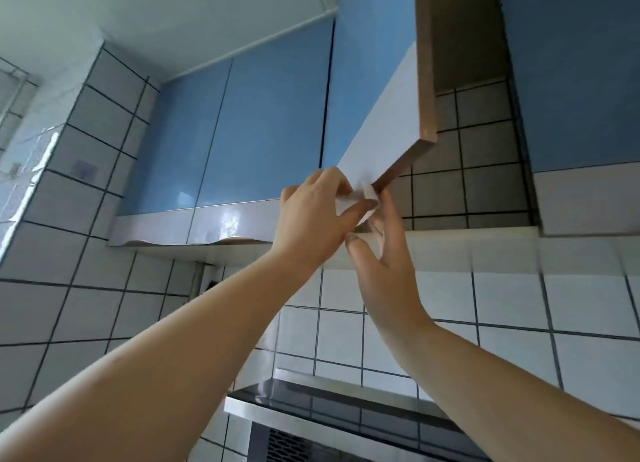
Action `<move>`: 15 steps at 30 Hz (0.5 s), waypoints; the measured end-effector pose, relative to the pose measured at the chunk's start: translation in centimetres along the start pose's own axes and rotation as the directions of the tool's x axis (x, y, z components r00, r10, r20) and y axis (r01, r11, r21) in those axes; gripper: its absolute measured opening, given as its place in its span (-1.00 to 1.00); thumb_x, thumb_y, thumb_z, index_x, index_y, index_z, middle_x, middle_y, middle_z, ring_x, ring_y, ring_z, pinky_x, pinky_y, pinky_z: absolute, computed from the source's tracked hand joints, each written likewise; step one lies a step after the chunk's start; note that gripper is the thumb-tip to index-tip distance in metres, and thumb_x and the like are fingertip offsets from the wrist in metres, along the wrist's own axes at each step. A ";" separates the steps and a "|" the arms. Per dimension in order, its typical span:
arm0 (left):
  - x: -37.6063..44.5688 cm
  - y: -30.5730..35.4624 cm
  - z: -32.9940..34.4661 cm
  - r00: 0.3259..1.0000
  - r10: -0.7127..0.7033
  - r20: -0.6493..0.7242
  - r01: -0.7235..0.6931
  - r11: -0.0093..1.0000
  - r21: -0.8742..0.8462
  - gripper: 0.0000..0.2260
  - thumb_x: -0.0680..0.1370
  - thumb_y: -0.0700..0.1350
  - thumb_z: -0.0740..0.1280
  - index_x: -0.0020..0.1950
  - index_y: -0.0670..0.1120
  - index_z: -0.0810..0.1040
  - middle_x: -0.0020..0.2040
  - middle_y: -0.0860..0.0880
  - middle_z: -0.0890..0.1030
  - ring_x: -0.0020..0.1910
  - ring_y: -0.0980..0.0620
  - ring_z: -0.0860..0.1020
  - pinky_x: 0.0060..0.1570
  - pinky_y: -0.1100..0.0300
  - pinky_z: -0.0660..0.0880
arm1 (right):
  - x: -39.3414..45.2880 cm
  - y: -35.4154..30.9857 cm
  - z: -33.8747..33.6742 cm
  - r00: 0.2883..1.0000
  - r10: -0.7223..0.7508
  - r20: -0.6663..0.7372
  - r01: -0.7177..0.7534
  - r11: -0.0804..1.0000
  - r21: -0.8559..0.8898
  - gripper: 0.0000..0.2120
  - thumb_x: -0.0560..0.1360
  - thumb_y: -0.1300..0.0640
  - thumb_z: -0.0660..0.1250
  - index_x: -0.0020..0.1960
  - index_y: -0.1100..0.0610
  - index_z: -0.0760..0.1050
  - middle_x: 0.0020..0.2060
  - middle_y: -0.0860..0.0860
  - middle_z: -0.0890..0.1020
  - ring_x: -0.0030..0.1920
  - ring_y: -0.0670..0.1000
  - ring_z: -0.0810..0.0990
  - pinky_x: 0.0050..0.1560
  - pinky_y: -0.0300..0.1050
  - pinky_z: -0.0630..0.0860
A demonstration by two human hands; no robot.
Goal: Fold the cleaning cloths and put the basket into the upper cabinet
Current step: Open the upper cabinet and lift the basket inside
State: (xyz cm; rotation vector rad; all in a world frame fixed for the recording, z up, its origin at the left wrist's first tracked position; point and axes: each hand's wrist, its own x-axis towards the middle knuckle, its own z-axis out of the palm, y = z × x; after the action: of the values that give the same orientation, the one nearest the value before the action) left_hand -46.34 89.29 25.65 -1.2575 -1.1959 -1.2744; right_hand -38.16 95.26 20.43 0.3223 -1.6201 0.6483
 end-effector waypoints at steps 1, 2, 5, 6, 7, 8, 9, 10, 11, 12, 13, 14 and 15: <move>0.1 -0.9 -0.8 1.000 -0.002 -0.014 0.002 1.000 -0.006 -0.76 0.46 0.14 0.36 -0.11 0.00 0.42 -0.12 0.14 0.49 -0.12 0.08 0.44 0.05 0.14 0.37 | 0.1 0.1 1.0 1.000 -0.007 0.012 0.007 1.000 -0.018 -0.40 0.51 0.20 0.23 0.46 -0.17 0.16 0.32 -0.23 0.40 0.33 -0.25 0.33 0.34 -0.17 0.32; 0.1 -1.6 -1.4 1.000 -0.014 -0.027 0.013 1.000 -0.027 -0.78 0.46 0.11 0.37 -0.15 0.01 0.42 -0.14 0.12 0.52 -0.11 0.07 0.48 0.03 0.12 0.41 | 0.2 0.1 1.8 0.999 -0.011 0.032 0.013 0.999 -0.042 -0.39 0.50 0.17 0.24 0.47 -0.16 0.15 0.32 -0.25 0.38 0.33 -0.27 0.30 0.32 -0.23 0.29; 0.3 -4.4 -3.8 0.995 -0.087 -0.057 0.083 0.994 -0.071 -0.79 0.45 0.03 0.39 -0.26 0.04 0.39 -0.21 0.10 0.56 -0.13 0.12 0.54 -0.14 0.23 0.43 | 0.6 -0.1 4.8 0.995 -0.032 0.091 0.042 0.993 -0.113 -0.38 0.50 0.17 0.26 0.48 -0.10 0.13 0.32 -0.27 0.31 0.32 -0.33 0.25 0.31 -0.33 0.21; 0.2 -4.9 -4.1 0.993 -0.108 -0.056 0.102 0.990 -0.096 -0.80 0.45 0.01 0.39 -0.27 0.04 0.40 -0.25 0.12 0.56 -0.16 0.18 0.54 -0.20 0.28 0.40 | 0.7 -0.1 5.2 0.993 -0.034 0.111 0.050 0.988 -0.146 -0.38 0.51 0.17 0.27 0.48 -0.09 0.12 0.32 -0.26 0.29 0.33 -0.31 0.24 0.34 -0.31 0.20; 0.2 -5.7 -4.6 0.991 -0.123 -0.049 0.116 0.986 -0.119 -0.84 0.46 0.00 0.39 -0.25 0.01 0.45 -0.26 0.12 0.57 -0.18 0.23 0.54 -0.22 0.30 0.41 | 0.7 -0.2 5.9 0.991 -0.035 0.131 0.058 0.983 -0.174 -0.38 0.51 0.16 0.27 0.49 -0.09 0.11 0.30 -0.25 0.27 0.35 -0.27 0.23 0.38 -0.25 0.20; 0.2 -6.4 -4.9 0.989 -0.138 -0.045 0.130 0.981 -0.142 -0.87 0.46 -0.01 0.38 -0.20 -0.04 0.51 -0.25 0.11 0.60 -0.18 0.26 0.56 -0.22 0.28 0.44 | 0.7 -0.2 6.5 0.989 -0.034 0.147 0.063 0.978 -0.197 -0.38 0.51 0.15 0.27 0.49 -0.09 0.10 0.29 -0.23 0.27 0.36 -0.24 0.23 0.42 -0.19 0.20; 0.2 -7.4 -5.5 0.988 -0.145 -0.045 0.137 0.979 -0.149 -0.85 0.46 0.00 0.37 -0.14 -0.08 0.55 -0.23 0.09 0.62 -0.17 0.25 0.57 -0.20 0.26 0.48 | 0.8 -0.2 7.4 0.986 -0.038 0.161 0.074 0.973 -0.220 -0.37 0.51 0.13 0.27 0.49 -0.09 0.09 0.29 -0.20 0.27 0.38 -0.21 0.22 0.44 -0.13 0.19; 0.2 -8.2 -5.9 0.988 -0.148 -0.048 0.139 0.978 -0.158 -0.83 0.47 0.00 0.37 -0.10 -0.10 0.56 -0.21 0.08 0.63 -0.18 0.23 0.57 -0.20 0.26 0.50 | 0.9 -0.1 8.3 0.985 -0.043 0.167 0.084 0.966 -0.243 -0.37 0.50 0.09 0.28 0.49 -0.08 0.09 0.32 -0.17 0.27 0.39 -0.19 0.20 0.46 -0.06 0.18; 0.2 -9.0 -6.2 0.988 -0.146 -0.054 0.136 0.978 -0.161 -0.84 0.48 -0.01 0.37 -0.09 -0.10 0.57 -0.20 0.07 0.64 -0.19 0.20 0.57 -0.20 0.28 0.49 | 0.9 0.1 9.2 0.984 -0.046 0.171 0.091 0.959 -0.267 -0.36 0.48 0.05 0.27 0.49 -0.08 0.09 0.36 -0.14 0.26 0.41 -0.17 0.18 0.46 0.02 0.18; 0.0 -9.4 -6.5 0.988 -0.145 -0.060 0.133 0.976 -0.170 -0.86 0.49 -0.02 0.37 -0.08 -0.08 0.58 -0.20 0.08 0.64 -0.19 0.20 0.57 -0.21 0.32 0.49 | 1.0 0.2 9.9 0.984 -0.045 0.171 0.094 0.953 -0.289 -0.35 0.46 0.00 0.26 0.49 -0.08 0.08 0.39 -0.12 0.25 0.43 -0.14 0.17 0.46 0.10 0.18; -0.1 -9.9 -6.8 0.987 -0.146 -0.062 0.132 0.974 -0.186 -0.91 0.50 -0.04 0.37 -0.08 -0.05 0.58 -0.19 0.11 0.63 -0.18 0.21 0.56 -0.23 0.38 0.49 | 1.1 0.2 10.7 0.984 -0.040 0.171 0.093 0.947 -0.308 -0.34 0.44 -0.03 0.25 0.49 -0.09 0.08 0.41 -0.10 0.24 0.45 -0.10 0.16 0.44 0.17 0.18; -0.3 -10.2 -7.0 0.987 -0.152 -0.060 0.136 0.968 -0.212 -0.96 0.51 -0.07 0.36 -0.08 -0.01 0.57 -0.19 0.15 0.62 -0.18 0.25 0.56 -0.23 0.43 0.47 | 1.2 0.3 11.3 0.985 -0.034 0.172 0.089 0.942 -0.324 -0.33 0.43 -0.05 0.25 0.48 -0.10 0.08 0.41 -0.08 0.23 0.46 -0.07 0.16 0.43 0.22 0.18; -0.4 -10.5 -7.3 0.985 -0.162 -0.057 0.144 0.960 -0.240 -0.98 0.51 -0.10 0.36 -0.09 0.01 0.56 -0.19 0.19 0.61 -0.18 0.28 0.56 -0.23 0.47 0.45 | 1.4 0.4 11.8 0.984 -0.029 0.177 0.090 0.935 -0.344 -0.33 0.43 -0.05 0.26 0.48 -0.11 0.07 0.42 -0.07 0.23 0.46 -0.05 0.16 0.42 0.25 0.17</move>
State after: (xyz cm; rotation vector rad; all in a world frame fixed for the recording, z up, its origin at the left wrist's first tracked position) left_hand -57.36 82.78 25.06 -1.2903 -1.1302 -1.6025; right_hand -48.28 88.96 21.15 0.1646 -1.8446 0.2795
